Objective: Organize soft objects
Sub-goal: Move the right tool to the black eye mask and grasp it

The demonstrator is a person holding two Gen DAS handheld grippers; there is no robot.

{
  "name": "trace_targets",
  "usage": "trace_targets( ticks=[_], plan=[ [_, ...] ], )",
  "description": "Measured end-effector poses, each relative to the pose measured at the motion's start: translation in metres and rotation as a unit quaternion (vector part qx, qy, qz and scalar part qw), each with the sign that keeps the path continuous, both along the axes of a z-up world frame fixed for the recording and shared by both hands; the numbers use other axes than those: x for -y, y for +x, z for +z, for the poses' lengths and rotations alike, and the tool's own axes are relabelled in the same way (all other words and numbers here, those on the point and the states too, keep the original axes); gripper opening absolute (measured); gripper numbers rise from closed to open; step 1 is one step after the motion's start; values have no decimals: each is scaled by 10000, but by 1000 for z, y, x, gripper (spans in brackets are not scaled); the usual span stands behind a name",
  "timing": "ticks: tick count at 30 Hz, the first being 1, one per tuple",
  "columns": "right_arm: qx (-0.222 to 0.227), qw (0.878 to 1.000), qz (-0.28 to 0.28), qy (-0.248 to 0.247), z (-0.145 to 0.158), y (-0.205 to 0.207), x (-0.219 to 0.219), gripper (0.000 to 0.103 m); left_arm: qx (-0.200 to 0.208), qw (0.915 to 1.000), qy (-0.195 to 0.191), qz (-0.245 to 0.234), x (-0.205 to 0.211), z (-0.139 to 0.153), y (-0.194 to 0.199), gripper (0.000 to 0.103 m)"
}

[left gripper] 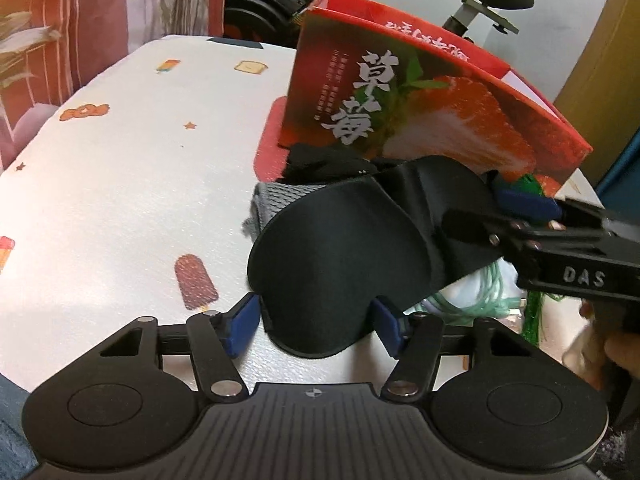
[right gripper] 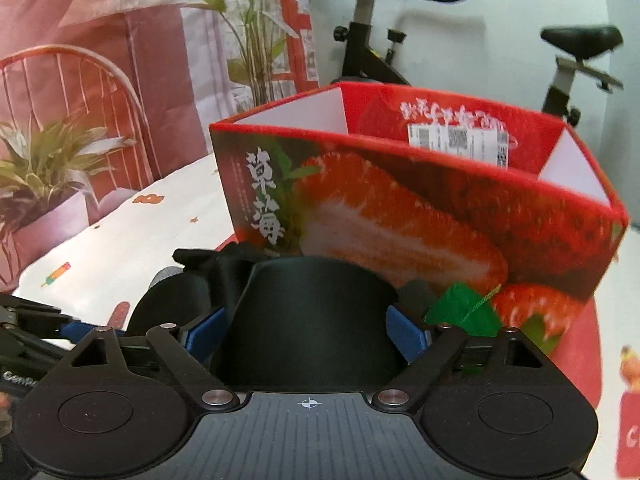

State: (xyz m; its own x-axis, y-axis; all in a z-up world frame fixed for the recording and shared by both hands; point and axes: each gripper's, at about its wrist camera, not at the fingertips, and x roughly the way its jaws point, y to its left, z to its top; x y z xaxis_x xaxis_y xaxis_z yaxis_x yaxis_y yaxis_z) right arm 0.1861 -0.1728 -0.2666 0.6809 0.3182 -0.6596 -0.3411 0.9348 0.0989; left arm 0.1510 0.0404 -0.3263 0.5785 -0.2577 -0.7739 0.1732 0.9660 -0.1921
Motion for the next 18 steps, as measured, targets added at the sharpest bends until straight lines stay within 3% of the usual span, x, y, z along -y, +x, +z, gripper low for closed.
trace_targets(
  ticks=[9,18],
  plan=[
    [-179,9992,-181,311,-13,-18,5,84,43,9996,-23,262,-11,3,2,66],
    [-124,9972,-512,532,-5,-11,23,82,67,9987,-168,470,-21,3,1,66]
  ],
)
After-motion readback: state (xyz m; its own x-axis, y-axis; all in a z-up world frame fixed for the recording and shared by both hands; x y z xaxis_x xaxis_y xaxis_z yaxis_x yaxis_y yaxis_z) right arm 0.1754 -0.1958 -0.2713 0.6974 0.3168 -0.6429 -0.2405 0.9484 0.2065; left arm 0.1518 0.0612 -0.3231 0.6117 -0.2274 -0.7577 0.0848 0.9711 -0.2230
